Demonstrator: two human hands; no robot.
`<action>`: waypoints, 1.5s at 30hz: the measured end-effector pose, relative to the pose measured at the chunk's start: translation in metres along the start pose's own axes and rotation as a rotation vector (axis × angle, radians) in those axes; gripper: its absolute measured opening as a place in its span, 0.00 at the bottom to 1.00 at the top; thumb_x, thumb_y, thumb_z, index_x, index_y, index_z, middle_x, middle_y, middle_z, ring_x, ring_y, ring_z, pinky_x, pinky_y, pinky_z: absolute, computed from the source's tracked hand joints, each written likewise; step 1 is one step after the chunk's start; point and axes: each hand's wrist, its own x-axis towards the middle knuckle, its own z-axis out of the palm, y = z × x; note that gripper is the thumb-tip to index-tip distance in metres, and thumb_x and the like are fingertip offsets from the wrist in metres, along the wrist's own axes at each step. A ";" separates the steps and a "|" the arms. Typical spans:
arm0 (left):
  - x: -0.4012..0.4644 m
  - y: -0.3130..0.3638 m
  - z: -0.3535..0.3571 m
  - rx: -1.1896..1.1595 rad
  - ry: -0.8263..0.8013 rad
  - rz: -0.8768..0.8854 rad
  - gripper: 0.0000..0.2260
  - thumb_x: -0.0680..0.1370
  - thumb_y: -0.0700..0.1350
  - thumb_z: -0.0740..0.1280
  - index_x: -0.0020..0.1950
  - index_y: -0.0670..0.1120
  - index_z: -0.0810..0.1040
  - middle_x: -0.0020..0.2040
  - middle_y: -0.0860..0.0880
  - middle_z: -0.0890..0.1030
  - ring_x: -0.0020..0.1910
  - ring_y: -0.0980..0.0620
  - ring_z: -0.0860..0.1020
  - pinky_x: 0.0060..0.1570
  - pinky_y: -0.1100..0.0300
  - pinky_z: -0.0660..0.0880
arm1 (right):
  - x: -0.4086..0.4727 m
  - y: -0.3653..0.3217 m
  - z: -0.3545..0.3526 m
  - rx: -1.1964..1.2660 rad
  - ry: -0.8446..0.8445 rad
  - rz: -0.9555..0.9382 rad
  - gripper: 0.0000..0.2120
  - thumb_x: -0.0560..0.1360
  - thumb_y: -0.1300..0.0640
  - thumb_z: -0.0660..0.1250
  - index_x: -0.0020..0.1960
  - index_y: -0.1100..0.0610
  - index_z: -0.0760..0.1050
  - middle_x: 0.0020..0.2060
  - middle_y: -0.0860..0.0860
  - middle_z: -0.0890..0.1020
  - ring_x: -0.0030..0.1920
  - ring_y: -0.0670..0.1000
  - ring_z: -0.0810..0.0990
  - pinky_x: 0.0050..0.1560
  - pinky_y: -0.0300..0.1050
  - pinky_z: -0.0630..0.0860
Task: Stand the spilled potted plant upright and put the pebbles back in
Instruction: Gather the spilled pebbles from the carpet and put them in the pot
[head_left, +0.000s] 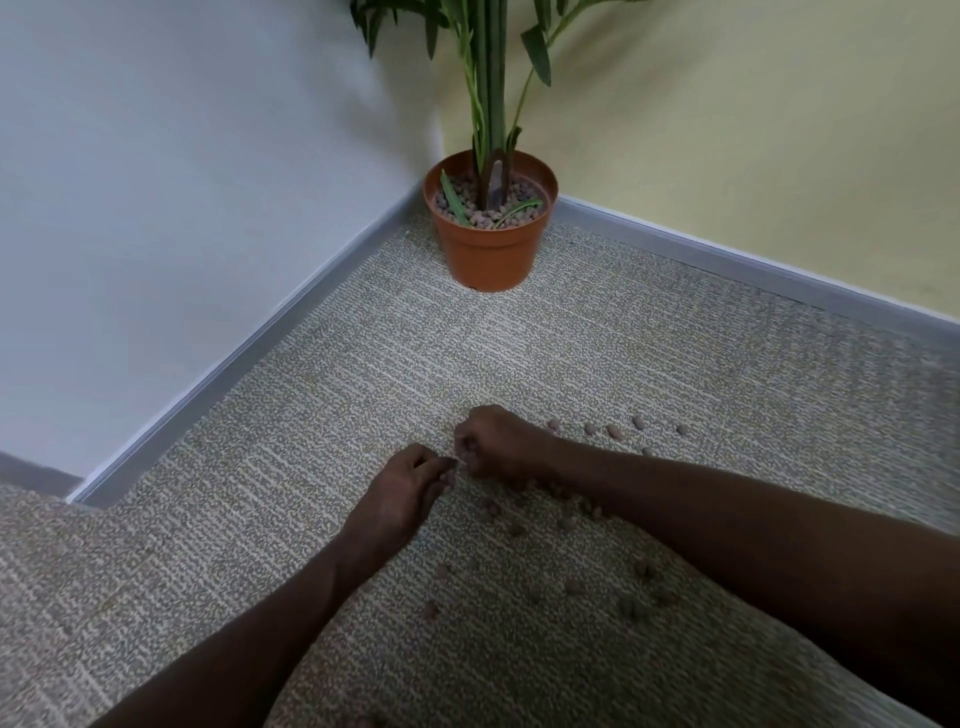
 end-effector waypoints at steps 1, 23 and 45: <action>0.001 0.001 0.001 0.004 -0.016 0.008 0.14 0.81 0.52 0.59 0.62 0.48 0.78 0.50 0.50 0.76 0.48 0.54 0.75 0.49 0.58 0.74 | 0.000 0.000 0.000 -0.005 -0.004 0.009 0.04 0.65 0.62 0.72 0.40 0.60 0.80 0.38 0.56 0.80 0.39 0.49 0.74 0.43 0.45 0.73; 0.027 0.016 -0.020 -0.159 -0.127 -0.076 0.07 0.65 0.40 0.75 0.38 0.49 0.79 0.32 0.57 0.81 0.32 0.62 0.79 0.36 0.68 0.73 | -0.005 -0.016 0.009 -0.021 0.071 0.130 0.09 0.71 0.58 0.65 0.38 0.64 0.77 0.40 0.65 0.80 0.42 0.62 0.79 0.39 0.45 0.66; 0.088 0.034 -0.045 -1.214 0.178 -0.886 0.04 0.74 0.34 0.71 0.48 0.36 0.82 0.42 0.44 0.85 0.38 0.56 0.84 0.37 0.69 0.79 | 0.021 -0.002 -0.066 1.100 0.065 0.523 0.11 0.70 0.69 0.72 0.52 0.67 0.79 0.43 0.60 0.84 0.40 0.50 0.84 0.46 0.41 0.83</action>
